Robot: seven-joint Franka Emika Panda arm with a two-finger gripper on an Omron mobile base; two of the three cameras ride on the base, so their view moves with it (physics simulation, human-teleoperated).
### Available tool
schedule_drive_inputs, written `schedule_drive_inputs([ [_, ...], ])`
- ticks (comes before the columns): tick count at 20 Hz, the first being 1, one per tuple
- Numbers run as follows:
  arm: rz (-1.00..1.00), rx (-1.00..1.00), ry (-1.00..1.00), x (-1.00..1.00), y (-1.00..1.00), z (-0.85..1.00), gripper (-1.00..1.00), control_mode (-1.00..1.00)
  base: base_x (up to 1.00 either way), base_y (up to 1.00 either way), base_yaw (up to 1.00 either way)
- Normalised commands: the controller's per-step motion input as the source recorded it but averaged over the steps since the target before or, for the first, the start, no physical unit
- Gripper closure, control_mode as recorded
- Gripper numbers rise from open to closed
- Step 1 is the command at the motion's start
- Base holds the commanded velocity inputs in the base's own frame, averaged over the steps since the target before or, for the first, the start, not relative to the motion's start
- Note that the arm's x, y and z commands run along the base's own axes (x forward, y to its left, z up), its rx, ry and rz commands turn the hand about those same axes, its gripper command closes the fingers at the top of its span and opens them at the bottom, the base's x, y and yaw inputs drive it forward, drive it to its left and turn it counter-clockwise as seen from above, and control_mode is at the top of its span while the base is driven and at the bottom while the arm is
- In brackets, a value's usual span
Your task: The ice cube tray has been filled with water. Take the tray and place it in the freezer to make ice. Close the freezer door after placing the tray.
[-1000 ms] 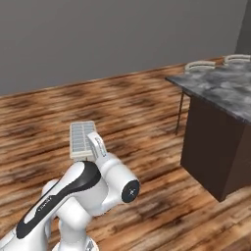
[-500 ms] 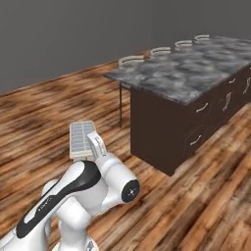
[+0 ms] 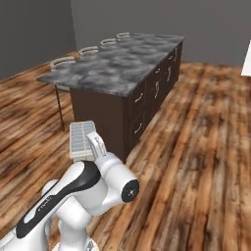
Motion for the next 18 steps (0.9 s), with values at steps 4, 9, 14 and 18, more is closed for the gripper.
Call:
schedule_drive_inputs([
  [4,0.00,0.00,0.00,0.00,0.00,0.00,1.00,1.00,0.89,0.12,-0.45],
  [9,0.00,0.00,0.00,0.00,0.00,0.00,1.00,1.00,1.00,0.09,-0.37],
  [14,0.00,0.00,0.00,0.00,0.00,0.00,1.00,1.00,1.00,0.00,-0.38],
  [18,0.00,0.00,0.00,0.00,0.00,0.00,1.00,1.00,1.00,0.00,-0.37],
])
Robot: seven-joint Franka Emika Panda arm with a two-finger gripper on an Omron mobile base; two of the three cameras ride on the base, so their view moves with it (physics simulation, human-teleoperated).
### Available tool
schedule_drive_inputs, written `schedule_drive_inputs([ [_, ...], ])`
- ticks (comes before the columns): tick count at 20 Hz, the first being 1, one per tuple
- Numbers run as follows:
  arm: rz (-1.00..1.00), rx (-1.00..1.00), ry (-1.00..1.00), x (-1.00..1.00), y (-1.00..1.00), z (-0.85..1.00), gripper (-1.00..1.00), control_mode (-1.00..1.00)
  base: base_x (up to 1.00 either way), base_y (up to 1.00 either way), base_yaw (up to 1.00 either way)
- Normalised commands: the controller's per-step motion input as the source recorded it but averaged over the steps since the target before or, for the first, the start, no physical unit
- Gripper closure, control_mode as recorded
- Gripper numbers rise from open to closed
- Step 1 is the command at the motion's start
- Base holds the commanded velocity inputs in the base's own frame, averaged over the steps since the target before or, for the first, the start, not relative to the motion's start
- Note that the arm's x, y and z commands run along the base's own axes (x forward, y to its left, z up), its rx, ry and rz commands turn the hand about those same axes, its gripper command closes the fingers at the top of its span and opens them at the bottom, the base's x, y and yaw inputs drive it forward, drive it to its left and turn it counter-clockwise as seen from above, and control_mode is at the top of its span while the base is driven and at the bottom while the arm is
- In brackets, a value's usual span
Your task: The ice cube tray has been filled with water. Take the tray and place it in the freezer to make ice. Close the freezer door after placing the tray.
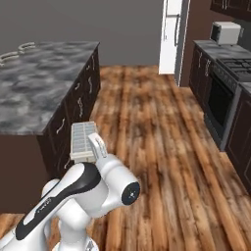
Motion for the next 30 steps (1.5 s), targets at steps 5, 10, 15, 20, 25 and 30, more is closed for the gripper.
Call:
schedule_drive_inputs([
  [5,0.00,0.00,0.00,0.00,0.00,0.00,1.00,1.00,1.00,0.04,-0.32],
  [10,0.00,0.00,0.00,0.00,0.00,0.00,1.00,1.00,1.00,0.06,-0.26],
  [15,0.00,0.00,0.00,0.00,0.00,0.00,1.00,1.00,1.00,0.00,-0.09],
  [20,0.00,0.00,0.00,0.00,0.00,0.00,1.00,1.00,1.00,-0.08,0.00],
  [25,0.00,0.00,0.00,0.00,0.00,0.00,1.00,1.00,1.00,-0.20,0.10],
  [30,0.00,0.00,0.00,0.00,0.00,0.00,1.00,1.00,1.00,-0.20,0.12],
])
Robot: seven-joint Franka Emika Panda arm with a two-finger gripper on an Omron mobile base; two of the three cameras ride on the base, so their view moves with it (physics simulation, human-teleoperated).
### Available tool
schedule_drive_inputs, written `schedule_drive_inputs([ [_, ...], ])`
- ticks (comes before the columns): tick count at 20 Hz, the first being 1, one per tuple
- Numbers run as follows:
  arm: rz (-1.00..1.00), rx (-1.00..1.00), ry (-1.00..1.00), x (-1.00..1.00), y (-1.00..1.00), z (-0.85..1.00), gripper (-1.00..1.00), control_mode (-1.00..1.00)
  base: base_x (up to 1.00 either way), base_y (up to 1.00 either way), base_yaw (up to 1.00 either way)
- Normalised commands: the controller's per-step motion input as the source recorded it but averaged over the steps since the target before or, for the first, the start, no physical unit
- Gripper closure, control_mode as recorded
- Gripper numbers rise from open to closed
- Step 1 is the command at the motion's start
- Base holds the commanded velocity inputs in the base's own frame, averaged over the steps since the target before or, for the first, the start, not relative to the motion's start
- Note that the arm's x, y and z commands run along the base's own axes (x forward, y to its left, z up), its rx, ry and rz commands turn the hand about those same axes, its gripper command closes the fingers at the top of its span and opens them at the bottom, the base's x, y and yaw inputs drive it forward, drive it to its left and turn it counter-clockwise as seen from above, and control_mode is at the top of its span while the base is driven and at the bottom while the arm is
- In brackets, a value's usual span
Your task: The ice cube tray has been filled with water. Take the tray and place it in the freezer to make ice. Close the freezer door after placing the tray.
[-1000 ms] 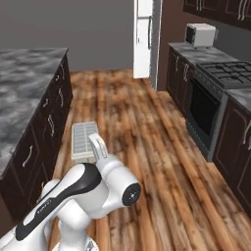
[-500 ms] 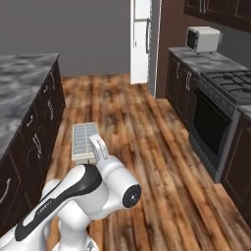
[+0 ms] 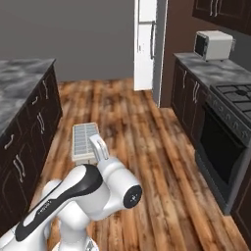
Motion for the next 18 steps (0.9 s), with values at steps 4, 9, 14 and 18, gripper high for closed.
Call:
schedule_drive_inputs([
  [4,0.00,0.00,0.00,0.00,0.00,0.00,1.00,1.00,1.00,-0.08,0.06],
  [9,0.00,0.00,0.00,0.00,0.00,0.00,1.00,1.00,1.00,-0.04,-0.01],
  [14,0.00,0.00,0.00,0.00,0.00,0.00,1.00,1.00,1.00,0.00,-0.16],
  [18,0.00,0.00,0.00,0.00,0.00,0.00,1.00,1.00,1.00,0.00,-0.26],
])
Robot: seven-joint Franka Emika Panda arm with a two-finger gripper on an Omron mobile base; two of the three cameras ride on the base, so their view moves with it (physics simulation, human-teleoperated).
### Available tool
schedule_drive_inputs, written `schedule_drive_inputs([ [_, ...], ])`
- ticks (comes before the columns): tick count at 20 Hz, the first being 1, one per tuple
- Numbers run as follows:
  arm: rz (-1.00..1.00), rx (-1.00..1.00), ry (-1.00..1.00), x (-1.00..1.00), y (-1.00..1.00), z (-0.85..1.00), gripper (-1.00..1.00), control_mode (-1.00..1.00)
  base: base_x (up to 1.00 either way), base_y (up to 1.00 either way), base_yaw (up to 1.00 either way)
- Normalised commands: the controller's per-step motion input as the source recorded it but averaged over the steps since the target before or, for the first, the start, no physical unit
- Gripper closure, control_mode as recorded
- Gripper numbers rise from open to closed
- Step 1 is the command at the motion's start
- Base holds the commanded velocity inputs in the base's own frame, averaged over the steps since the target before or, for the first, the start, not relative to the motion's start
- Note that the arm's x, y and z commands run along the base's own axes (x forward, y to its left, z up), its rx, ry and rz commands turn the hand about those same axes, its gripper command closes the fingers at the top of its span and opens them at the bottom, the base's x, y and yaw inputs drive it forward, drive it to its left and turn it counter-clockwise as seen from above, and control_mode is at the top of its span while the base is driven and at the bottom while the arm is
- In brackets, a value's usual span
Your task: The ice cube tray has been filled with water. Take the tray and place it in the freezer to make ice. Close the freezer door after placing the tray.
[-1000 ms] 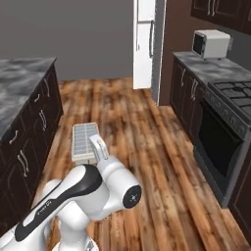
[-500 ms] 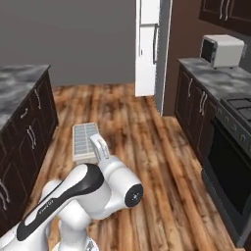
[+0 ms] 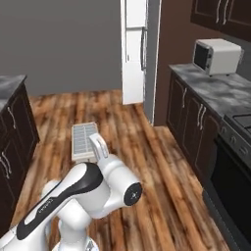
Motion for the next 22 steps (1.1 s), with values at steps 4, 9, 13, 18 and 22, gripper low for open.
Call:
schedule_drive_inputs([
  [4,0.00,0.00,0.00,0.00,0.00,0.00,1.00,1.00,1.00,0.00,-0.30],
  [9,0.00,0.00,0.00,0.00,0.00,0.00,1.00,1.00,1.00,0.12,-0.34],
  [13,0.00,0.00,0.00,0.00,0.00,0.00,1.00,1.00,1.00,0.29,-0.35],
  [18,0.00,0.00,0.00,0.00,0.00,0.00,1.00,1.00,0.89,0.56,-0.32],
  [22,0.00,0.00,0.00,0.00,0.00,0.00,1.00,1.00,0.81,0.77,-0.28],
])
